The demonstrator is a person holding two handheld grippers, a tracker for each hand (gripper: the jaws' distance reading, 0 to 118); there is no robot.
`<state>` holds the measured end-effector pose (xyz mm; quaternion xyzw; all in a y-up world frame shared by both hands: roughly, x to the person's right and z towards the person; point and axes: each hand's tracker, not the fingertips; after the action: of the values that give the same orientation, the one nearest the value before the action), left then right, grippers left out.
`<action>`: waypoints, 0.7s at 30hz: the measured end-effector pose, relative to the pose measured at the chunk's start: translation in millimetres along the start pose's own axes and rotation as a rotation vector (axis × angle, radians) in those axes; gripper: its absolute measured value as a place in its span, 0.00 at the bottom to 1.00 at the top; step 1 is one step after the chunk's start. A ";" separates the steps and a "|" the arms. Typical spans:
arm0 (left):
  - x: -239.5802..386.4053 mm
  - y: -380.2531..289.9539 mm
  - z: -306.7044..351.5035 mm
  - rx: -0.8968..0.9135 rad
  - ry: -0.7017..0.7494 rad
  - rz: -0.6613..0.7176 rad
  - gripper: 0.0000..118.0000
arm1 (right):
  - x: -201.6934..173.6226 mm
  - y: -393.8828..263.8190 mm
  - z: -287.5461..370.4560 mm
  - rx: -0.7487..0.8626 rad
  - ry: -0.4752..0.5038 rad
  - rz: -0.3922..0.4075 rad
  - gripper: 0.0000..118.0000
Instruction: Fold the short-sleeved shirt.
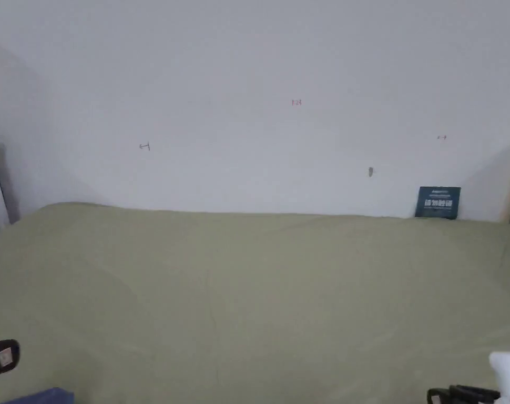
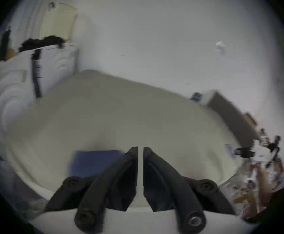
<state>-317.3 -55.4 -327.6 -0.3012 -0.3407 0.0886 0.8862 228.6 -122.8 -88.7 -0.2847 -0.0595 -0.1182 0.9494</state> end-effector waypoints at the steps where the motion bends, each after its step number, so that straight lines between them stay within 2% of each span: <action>1: 26.6 -5.4 -7.3 0.045 -0.002 -0.025 0.01 | -2.5 5.4 5.0 0.011 -0.040 0.009 0.01; 5: 112.3 -20.8 -35.1 0.176 0.123 -0.117 0.00 | -24.4 23.0 22.9 0.082 -0.148 0.078 0.01; 6: 131.0 -21.8 -44.5 0.159 0.197 -0.144 0.00 | -30.5 26.3 27.5 0.115 -0.171 0.106 0.01; 9: 176.5 -30.9 -62.7 0.155 0.280 -0.226 0.00 | -49.2 34.6 35.1 0.211 -0.289 0.145 0.01; 11: 194.9 -40.8 -68.0 0.197 0.263 -0.270 0.00 | -55.5 33.8 39.7 0.285 -0.342 0.110 0.01; 16: 225.8 -67.7 -75.1 0.264 0.401 -0.322 0.00 | -72.5 7.4 43.4 0.421 -0.495 0.048 0.02; 21: 231.6 -85.9 -83.3 0.224 0.368 -0.279 0.00 | -77.8 -13.4 44.0 0.432 -0.522 0.050 0.02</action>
<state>-92.4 -79.9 -198.0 -0.1623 -0.1998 -0.0535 0.9648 148.0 -94.4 -59.1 -0.0991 -0.3172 -0.0029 0.9432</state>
